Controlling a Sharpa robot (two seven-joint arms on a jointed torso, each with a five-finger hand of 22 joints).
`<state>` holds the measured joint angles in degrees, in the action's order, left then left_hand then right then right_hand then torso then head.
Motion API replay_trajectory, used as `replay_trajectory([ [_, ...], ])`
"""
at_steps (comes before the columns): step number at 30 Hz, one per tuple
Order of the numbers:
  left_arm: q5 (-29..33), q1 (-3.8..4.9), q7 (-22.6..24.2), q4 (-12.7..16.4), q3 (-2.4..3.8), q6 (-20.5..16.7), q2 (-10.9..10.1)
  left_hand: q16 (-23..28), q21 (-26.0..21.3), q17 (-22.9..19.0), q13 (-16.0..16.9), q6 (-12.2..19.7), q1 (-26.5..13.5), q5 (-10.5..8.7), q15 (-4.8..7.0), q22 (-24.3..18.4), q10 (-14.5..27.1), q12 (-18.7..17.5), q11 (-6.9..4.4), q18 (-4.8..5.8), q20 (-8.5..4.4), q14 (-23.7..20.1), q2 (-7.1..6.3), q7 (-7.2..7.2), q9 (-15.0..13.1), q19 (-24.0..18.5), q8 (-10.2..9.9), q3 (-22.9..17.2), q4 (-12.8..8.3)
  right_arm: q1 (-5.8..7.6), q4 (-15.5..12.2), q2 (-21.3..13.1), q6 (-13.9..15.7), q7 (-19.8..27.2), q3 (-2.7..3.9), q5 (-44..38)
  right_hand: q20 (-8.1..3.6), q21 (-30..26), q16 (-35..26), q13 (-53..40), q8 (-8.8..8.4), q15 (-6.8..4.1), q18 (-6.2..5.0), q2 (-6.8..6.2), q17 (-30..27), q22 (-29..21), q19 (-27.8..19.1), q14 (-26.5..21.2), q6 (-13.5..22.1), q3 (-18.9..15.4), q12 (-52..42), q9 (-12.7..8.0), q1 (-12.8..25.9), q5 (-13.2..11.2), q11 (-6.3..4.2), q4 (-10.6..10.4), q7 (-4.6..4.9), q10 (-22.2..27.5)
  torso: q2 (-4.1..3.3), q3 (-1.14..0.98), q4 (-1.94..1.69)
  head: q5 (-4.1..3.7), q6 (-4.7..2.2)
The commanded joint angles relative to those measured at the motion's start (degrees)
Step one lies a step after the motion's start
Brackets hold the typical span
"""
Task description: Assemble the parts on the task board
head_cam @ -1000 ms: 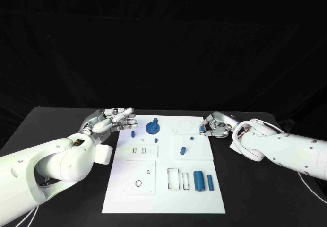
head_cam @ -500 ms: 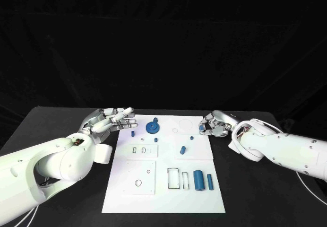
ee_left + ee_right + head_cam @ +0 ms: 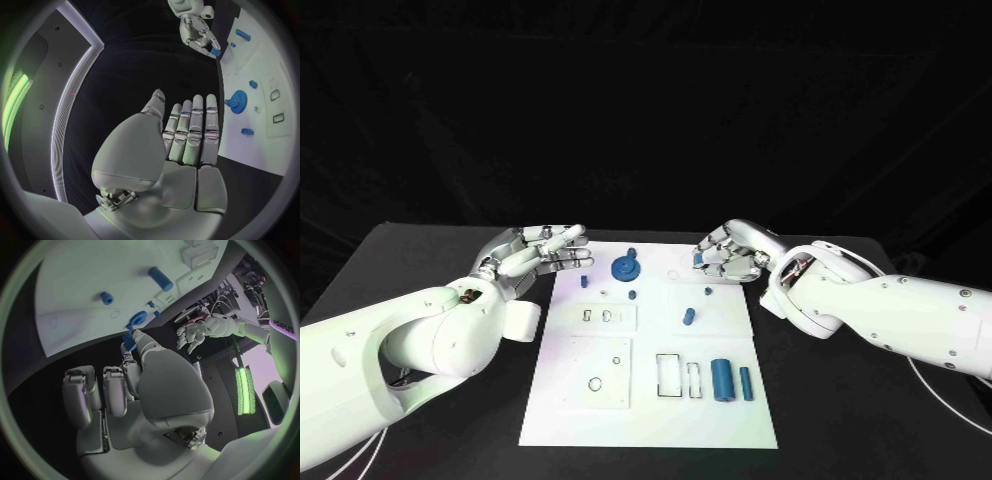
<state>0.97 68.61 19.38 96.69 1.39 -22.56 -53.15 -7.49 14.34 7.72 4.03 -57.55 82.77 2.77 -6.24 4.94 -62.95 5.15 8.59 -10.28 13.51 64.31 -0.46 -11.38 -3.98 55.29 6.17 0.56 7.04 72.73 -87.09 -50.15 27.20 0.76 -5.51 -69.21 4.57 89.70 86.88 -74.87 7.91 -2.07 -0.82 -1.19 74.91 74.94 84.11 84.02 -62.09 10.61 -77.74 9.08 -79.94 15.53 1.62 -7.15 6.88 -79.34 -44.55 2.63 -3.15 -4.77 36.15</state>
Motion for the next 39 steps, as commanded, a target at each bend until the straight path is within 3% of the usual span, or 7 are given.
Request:
replay_trajectory([
  [1, -0.3, 0.06, 0.2, -0.3, 0.04, 1.1, 0.5, 0.3, 0.0, 0.1, -0.1, 0.1, 0.6, 0.18, -0.25, -0.1, 0.0, -0.3, 0.21, -0.31, 0.08, 0.2, 0.04, -0.38, 0.1, 0.4, -0.3, 0.1, -0.3, 0.17, -1.7, 1.9, -1.5, -5.3, -0.06, -5.2, -0.42, 0.3, 0.2, -2.3, 0.73, -0.18, 0.82, -0.59, 9.0, 15.1, 5.9, 4.6, -0.8, -0.1, 0.2, 0.8, 1.1, 0.4, -0.07, -0.4, -0.83, -0.5, 0.52, 0.02, -0.03, 0.81, 0.57],
  [6, -0.3, 0.05, 0.1, -0.9, 0.02, 1.2, 1.2, 0.3, 0.0, 0.1, -0.1, 0.1, 0.6, 0.18, -0.25, -0.1, 0.0, -0.3, 0.21, -0.31, 0.08, 0.2, 0.04, -0.38, 0.1, 0.4, -0.3, 0.1, -0.3, 0.1, -3.0, 6.3, -4.0, -10.2, -0.51, -8.5, -0.42, 0.3, 0.2, -2.2, 0.73, -0.18, 0.82, -0.62, 8.8, 15.1, 5.9, 4.6, -0.8, -0.1, 0.3, 0.8, 1.2, 0.4, -0.08, -0.4, -0.83, -0.4, 0.95, 0.1, -0.28, 1.39, 1.08],
  [13, -0.3, 0.04, 0.1, -1.3, 0.0, 1.2, 1.6, 0.3, 0.0, 0.1, -0.1, 0.1, 0.6, 0.18, -0.25, -0.1, 0.0, -0.3, 0.21, -0.31, 0.08, 0.2, 0.04, -0.38, 0.1, 0.4, -0.3, 0.1, -0.3, -0.32, -2.5, 11.1, -5.5, -14.5, -1.17, -12.6, -0.42, 0.3, 0.1, -2.1, 0.73, -0.19, 0.82, -0.63, 8.7, 15.1, 5.9, 4.5, -0.8, -0.1, 0.4, 0.8, 1.3, 0.4, -0.07, -0.4, -0.83, -0.4, 1.34, 0.36, -0.37, 2.05, 1.66],
  [26, -0.3, 0.03, 0.1, -1.3, 0.0, 1.3, 1.8, 0.4, 0.0, 0.1, -0.1, 0.1, 0.5, 0.18, -0.26, -0.1, -0.1, -0.3, 0.23, -0.31, 0.08, 0.2, 0.15, -0.39, 0.1, 0.4, -0.4, 0.1, -0.3, -2.93, 0.2, 16.5, -6.0, -17.5, -1.7, -18.3, -0.44, 0.3, 0.0, -2.0, 0.76, -0.21, 0.82, -1.03, 8.6, 15.1, 5.9, 4.5, -0.7, -0.2, 0.5, 0.8, 1.6, 0.8, -0.09, -0.5, -0.84, -0.3, 1.12, 0.23, -0.27, 2.89, 2.05],
  [33, -0.3, 0.03, 0.1, -1.3, 0.0, 1.4, 1.8, 0.4, 0.0, 0.1, -0.1, 0.1, 0.5, 0.18, -0.26, -0.1, -0.1, -0.3, 0.23, -0.31, 0.08, 0.2, 0.15, -0.39, 0.1, 0.4, -0.4, 0.1, -0.3, -3.91, 1.1, 17.7, -5.4, -18.1, -1.78, -19.5, -0.45, 0.3, 0.0, -2.0, 0.75, -0.2, 0.82, -1.19, 8.6, 15.1, 5.9, 4.5, -0.6, -0.3, 0.5, 0.8, 1.8, 0.8, -0.08, -0.6, -0.81, -0.3, 1.08, 0.16, -0.24, 3.62, 2.44],
  [39, -0.3, 0.03, 0.1, -1.3, 0.0, 1.5, 1.8, 0.4, 0.0, 0.1, -0.1, 0.1, 0.5, 0.18, -0.26, -0.1, -0.1, -0.3, 0.23, -0.31, 0.08, 0.2, 0.15, -0.39, 0.1, 0.4, -0.4, 0.1, -0.3, -4.26, 1.5, 18.1, -5.1, -18.4, -1.79, -19.9, -0.45, 0.3, 0.0, -2.0, 0.73, -0.2, 0.82, -1.29, 8.6, 15.1, 5.9, 4.5, -0.5, -0.3, 0.6, 0.8, 1.9, 0.9, -0.07, -0.6, -0.79, -0.3, 1.13, 0.19, -0.2, 3.69, 2.61],
])
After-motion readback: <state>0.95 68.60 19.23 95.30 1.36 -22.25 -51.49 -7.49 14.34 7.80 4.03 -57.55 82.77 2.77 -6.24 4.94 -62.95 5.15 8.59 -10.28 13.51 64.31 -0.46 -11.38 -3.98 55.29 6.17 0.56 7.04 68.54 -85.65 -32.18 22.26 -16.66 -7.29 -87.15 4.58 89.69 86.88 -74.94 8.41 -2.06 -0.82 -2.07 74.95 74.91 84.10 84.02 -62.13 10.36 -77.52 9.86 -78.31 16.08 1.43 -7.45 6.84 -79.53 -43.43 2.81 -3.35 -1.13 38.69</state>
